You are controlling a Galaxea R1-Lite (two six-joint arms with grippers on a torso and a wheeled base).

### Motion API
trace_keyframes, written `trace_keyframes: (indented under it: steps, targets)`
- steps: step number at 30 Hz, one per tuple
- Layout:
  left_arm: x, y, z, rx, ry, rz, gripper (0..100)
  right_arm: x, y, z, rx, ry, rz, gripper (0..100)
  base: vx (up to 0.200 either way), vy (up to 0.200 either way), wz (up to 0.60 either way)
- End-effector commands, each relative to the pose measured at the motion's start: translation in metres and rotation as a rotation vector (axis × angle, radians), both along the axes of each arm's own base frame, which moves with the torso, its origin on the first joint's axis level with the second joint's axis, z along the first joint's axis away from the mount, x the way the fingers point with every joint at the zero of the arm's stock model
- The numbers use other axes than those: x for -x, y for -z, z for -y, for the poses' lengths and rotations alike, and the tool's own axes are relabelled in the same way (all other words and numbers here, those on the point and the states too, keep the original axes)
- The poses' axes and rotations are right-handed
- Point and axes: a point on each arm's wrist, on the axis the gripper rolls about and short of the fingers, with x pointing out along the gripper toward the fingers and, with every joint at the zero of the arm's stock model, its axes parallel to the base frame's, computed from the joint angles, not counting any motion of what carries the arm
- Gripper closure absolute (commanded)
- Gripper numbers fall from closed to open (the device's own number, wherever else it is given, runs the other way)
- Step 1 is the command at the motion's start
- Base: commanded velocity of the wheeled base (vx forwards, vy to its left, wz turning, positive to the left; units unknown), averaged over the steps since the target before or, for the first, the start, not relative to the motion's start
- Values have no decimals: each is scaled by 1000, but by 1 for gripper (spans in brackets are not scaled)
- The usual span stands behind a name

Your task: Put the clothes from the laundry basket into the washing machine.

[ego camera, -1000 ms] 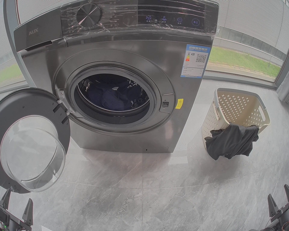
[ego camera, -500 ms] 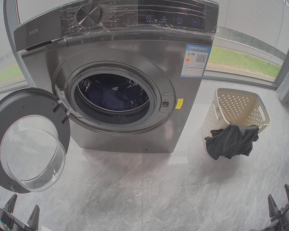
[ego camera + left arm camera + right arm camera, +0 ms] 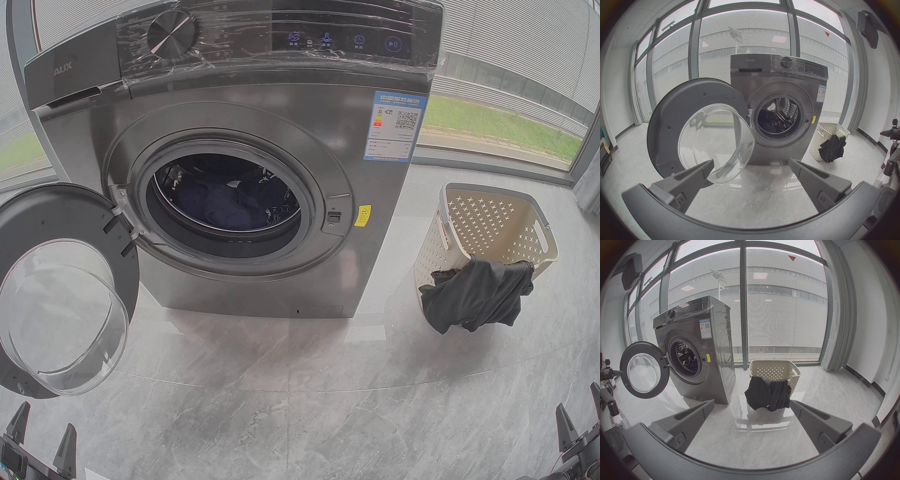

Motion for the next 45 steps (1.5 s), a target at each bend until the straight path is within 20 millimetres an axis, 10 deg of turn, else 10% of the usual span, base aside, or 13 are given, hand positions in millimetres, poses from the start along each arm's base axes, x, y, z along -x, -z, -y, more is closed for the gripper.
trace_keyframes:
  steps: [1,45]
  targets:
    - [0,5,0,0,-1,-1,0,-1,5,0,0,-1,-9,0,0,-200,0]
    - [0,5,0,-8,4,-1,0,-1,5,0,-12,2,-8,0,0,-145,0]
